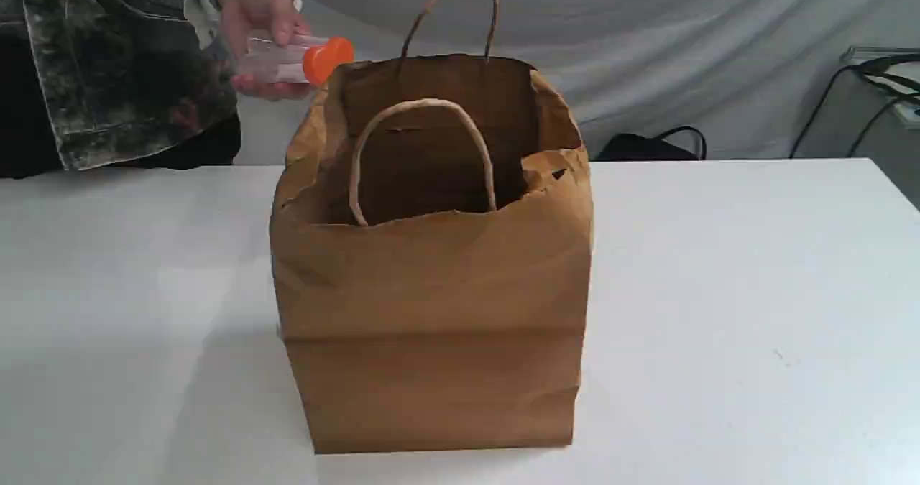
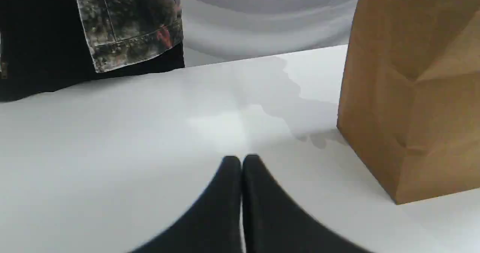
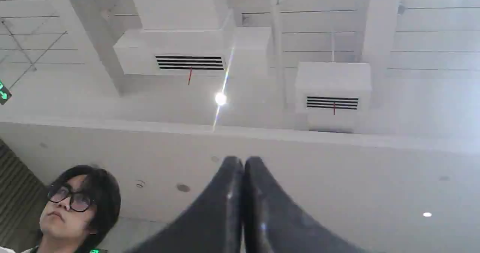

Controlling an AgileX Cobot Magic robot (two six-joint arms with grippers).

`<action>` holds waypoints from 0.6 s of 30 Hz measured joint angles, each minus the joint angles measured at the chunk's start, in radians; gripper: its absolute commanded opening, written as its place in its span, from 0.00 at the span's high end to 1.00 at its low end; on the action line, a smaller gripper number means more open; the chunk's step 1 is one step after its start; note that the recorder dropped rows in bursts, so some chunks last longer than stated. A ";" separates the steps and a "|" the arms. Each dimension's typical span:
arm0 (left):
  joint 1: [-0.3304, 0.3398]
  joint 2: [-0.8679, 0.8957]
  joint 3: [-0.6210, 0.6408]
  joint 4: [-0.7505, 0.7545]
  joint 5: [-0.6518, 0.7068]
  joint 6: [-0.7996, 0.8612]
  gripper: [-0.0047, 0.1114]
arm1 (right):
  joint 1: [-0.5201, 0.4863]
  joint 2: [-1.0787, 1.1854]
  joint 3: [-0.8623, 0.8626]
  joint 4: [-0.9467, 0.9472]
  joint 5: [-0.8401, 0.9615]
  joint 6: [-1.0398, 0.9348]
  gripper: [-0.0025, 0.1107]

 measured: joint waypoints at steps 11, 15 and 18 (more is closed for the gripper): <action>0.000 0.000 0.000 0.000 0.000 0.000 0.96 | 0.000 0.079 0.000 0.029 -0.099 -0.021 0.98; 0.000 0.000 0.000 0.000 0.000 0.000 0.96 | 0.000 0.157 0.000 0.030 -0.123 -0.026 0.98; 0.000 0.000 0.000 0.000 0.000 0.000 0.96 | 0.000 0.214 0.000 0.031 -0.145 -0.027 0.98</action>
